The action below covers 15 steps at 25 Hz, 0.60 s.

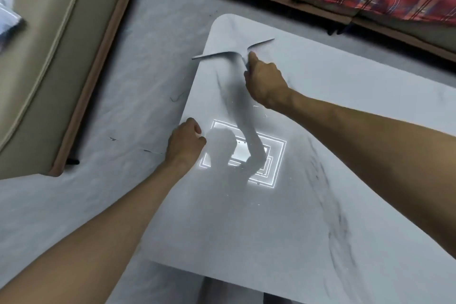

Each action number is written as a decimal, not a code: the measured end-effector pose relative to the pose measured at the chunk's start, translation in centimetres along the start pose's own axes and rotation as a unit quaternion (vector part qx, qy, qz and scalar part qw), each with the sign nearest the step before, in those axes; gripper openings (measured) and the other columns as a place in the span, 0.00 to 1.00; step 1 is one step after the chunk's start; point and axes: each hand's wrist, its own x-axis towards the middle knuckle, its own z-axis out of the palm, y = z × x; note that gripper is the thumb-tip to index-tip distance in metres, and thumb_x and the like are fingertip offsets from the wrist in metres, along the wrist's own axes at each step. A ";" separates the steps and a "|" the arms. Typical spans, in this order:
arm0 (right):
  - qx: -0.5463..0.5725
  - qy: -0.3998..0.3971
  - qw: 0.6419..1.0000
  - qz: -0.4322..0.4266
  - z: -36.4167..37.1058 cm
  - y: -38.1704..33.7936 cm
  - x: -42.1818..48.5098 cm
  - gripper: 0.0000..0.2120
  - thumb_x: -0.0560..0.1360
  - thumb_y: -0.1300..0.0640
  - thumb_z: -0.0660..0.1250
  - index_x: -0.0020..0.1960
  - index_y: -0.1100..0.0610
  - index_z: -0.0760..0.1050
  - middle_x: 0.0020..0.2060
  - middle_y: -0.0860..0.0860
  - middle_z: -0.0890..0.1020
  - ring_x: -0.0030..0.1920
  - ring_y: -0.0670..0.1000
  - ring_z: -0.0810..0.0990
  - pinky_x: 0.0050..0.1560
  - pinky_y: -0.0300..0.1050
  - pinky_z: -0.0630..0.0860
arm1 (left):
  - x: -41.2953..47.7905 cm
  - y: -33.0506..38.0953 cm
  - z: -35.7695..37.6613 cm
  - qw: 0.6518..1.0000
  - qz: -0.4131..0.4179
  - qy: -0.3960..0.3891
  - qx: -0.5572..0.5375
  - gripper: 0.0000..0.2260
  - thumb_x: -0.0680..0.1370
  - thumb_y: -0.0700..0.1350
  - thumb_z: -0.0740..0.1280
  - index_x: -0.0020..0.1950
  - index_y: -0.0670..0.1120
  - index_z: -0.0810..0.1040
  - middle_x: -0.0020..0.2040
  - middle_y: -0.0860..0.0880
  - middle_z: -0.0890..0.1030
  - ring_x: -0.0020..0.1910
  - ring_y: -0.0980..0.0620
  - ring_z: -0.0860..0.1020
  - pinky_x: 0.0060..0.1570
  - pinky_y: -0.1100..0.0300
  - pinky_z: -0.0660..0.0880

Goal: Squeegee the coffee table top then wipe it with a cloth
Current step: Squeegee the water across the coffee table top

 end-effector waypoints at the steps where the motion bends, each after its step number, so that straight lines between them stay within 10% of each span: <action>1: -0.010 -0.008 0.999 -0.030 0.9 0.8 -1.9 0.22 0.80 0.56 0.54 0.74 0.55 0.59 0.56 0.65 0.78 0.53 0.67 0.77 0.41 0.49 0.67 | -0.1 -0.4 -0.4 1.000 0.003 0.024 -0.001 0.06 0.73 0.37 0.68 0.42 0.45 0.72 0.45 0.45 0.80 0.45 0.44 0.78 0.45 0.51 0.77; 8: -0.136 -0.171 0.973 -0.078 -0.3 8.0 -15.5 0.25 0.82 0.49 0.51 0.78 0.42 0.51 0.47 0.60 0.81 0.44 0.63 0.79 0.41 0.51 0.74 | -2.8 -3.2 -2.3 0.997 -0.023 0.065 -0.018 0.07 0.73 0.40 0.71 0.40 0.46 0.74 0.36 0.49 0.80 0.39 0.44 0.80 0.42 0.49 0.79; 15: -0.034 -0.018 0.999 -0.012 -1.2 6.9 -8.7 0.24 0.82 0.53 0.54 0.77 0.55 0.56 0.55 0.68 0.78 0.53 0.70 0.76 0.49 0.54 0.71 | -5.5 -4.5 -0.4 0.995 -0.017 0.094 0.019 0.07 0.79 0.43 0.62 0.57 0.45 0.72 0.52 0.44 0.81 0.52 0.42 0.79 0.51 0.47 0.77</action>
